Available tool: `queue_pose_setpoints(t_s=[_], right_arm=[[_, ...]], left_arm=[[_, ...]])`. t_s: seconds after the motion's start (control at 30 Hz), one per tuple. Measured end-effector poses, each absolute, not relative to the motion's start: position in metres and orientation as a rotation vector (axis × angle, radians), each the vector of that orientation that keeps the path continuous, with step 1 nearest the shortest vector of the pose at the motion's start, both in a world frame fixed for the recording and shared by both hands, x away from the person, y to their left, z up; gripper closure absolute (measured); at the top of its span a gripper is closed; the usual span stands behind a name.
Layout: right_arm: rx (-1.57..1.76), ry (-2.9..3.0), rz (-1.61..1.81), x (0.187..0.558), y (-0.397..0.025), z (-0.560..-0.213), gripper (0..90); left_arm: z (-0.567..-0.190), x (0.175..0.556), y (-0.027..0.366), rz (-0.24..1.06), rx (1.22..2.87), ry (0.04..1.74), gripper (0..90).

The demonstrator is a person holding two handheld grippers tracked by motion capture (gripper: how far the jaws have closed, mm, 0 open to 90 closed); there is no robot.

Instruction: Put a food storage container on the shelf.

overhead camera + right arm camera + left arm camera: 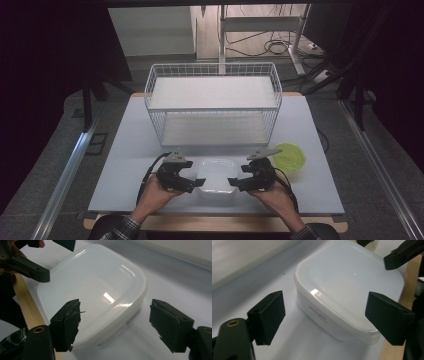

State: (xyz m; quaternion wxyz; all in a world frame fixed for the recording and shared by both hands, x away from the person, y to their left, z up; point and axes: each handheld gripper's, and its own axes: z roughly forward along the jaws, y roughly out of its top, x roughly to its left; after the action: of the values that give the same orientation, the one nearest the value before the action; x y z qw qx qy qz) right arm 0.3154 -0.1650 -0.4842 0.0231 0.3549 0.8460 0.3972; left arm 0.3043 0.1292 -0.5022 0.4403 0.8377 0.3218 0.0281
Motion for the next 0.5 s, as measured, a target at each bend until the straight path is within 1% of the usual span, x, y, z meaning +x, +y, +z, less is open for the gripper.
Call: queue_pose_setpoints(t_s=[0.03,0.13,0.17,0.27,0.3,0.47,0.5], right_arm=[[1.109,2.629,1.247,0.3166,-0.1639,-0.4854,27.4],[1.129,2.644,1.249,0.3185,-0.162,-0.486,27.6],[1.147,2.65,1.252,0.3188,-0.1621,-0.486,29.7],[1.218,2.668,1.269,0.3185,-0.1637,-0.4866,32.8],[1.224,2.67,1.265,0.3182,-0.1638,-0.4861,34.2],[1.297,2.64,1.278,0.3157,-0.1694,-0.4811,50.3],[1.342,2.63,1.289,0.316,-0.1713,-0.4807,53.5]], left_arm=[[-0.5038,0.3062,0.1283,0.025,2.075,0.799,17.1],[-0.5069,0.3087,0.1259,-0.061,2.059,0.804,17.8],[-0.5073,0.3086,0.1254,-0.087,2.057,0.81,18.8],[-0.5056,0.3069,0.1253,-0.093,2.062,0.831,21.5],[-0.5038,0.3055,0.1258,-0.088,2.059,0.851,23.5],[-0.499,0.3032,0.1316,-0.092,2.038,0.903,42.2],[-0.4981,0.3022,0.1308,-0.084,2.035,0.908,43.3]])
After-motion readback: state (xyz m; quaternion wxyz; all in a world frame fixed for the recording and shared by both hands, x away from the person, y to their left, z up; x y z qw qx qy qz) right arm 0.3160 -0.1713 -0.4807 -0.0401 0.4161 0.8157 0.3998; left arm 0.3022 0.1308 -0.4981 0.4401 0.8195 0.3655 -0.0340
